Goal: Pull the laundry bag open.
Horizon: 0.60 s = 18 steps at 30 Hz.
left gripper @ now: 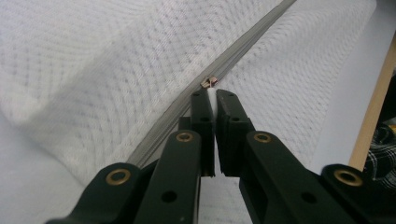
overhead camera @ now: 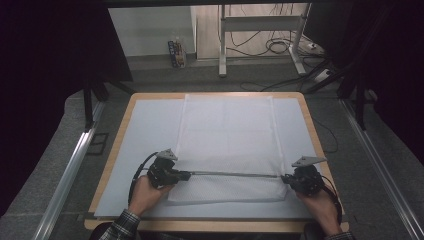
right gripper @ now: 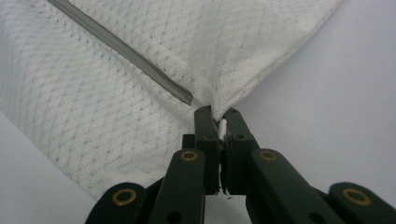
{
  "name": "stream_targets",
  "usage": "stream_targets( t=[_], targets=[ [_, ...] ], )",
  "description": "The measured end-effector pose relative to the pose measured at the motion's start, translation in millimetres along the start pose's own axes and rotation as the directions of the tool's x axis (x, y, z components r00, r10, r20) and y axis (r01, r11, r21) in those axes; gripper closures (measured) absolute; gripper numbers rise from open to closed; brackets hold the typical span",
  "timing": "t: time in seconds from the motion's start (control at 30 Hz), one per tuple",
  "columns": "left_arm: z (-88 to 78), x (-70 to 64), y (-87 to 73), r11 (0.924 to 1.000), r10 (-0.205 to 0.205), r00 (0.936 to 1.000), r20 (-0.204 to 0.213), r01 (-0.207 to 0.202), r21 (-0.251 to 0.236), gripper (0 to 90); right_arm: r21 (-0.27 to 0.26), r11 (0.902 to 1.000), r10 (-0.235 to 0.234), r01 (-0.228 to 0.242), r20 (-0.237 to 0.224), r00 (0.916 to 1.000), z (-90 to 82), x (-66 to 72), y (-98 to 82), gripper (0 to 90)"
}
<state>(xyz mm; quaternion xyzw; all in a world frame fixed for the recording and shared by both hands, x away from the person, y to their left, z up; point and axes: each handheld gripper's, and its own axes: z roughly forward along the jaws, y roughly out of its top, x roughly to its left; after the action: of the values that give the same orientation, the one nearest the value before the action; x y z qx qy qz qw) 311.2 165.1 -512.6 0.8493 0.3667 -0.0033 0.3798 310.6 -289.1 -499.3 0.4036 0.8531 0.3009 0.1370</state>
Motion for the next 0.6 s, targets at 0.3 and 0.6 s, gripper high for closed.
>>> stream_targets(
  t=[0.3,0.6],
  targets=[
    [-8.1,4.3,-8.8,0.9996,-0.026,0.9996,-0.004,0.026,-0.011,87.5,0.0,1.0,-0.001,0.001,0.0,1.0,0.0,0.3,0.1,86.4],
    [-14.7,7.6,-15.4,0.9989,-0.044,0.9988,-0.022,0.044,-0.019,87.5,0.003,1.0,-0.002,0.002,0.003,1.0,0.4,0.8,0.3,86.4]
  ],
)
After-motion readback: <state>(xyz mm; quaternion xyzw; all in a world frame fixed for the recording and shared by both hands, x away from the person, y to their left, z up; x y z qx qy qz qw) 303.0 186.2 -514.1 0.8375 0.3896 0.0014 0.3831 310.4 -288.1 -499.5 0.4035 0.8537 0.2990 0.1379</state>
